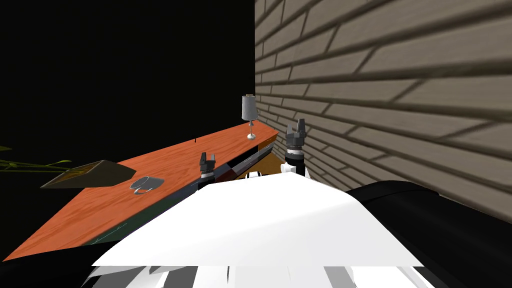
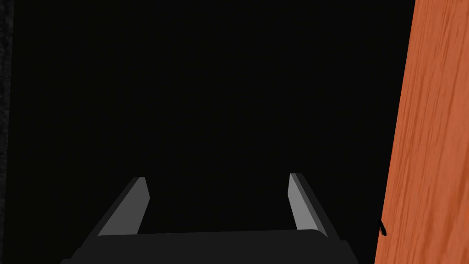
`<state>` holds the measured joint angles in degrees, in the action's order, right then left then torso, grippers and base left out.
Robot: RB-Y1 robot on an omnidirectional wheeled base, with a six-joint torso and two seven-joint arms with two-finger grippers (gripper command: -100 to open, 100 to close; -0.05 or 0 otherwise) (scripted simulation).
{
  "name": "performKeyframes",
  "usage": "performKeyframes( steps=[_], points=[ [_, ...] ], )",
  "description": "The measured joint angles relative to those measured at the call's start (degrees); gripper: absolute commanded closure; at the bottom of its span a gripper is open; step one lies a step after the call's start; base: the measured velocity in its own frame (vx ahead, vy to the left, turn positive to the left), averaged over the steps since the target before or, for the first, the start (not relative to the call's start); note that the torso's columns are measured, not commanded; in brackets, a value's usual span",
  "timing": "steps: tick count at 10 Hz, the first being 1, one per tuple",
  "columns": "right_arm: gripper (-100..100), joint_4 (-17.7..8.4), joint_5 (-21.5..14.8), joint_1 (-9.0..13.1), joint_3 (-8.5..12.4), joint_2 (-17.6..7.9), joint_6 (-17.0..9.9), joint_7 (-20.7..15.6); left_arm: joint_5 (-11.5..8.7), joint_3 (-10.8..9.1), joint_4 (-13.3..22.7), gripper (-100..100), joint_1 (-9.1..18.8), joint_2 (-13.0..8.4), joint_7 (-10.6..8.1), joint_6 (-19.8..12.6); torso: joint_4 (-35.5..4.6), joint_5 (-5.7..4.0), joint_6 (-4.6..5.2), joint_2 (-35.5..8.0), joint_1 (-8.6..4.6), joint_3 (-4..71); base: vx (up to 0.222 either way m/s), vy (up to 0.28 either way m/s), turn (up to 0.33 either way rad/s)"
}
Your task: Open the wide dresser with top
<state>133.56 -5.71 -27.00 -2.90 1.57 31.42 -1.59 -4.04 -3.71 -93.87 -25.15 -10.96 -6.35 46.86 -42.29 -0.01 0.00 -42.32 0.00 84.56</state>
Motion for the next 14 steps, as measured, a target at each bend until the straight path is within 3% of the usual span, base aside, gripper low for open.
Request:
performKeyframes(
  steps=[14],
  points=[
    [0, 0.0, 0.0, 0.0, 0.0, 0.0, 0.0, 0.0, -2.34, -1.91, 20.4, -100, 2.73, -0.46, -1.4, 6.97, -0.01, 0.0, 0.0, 0.01, 0.0, -0.01, 0.07, -0.071, 0.023]
  ],
)
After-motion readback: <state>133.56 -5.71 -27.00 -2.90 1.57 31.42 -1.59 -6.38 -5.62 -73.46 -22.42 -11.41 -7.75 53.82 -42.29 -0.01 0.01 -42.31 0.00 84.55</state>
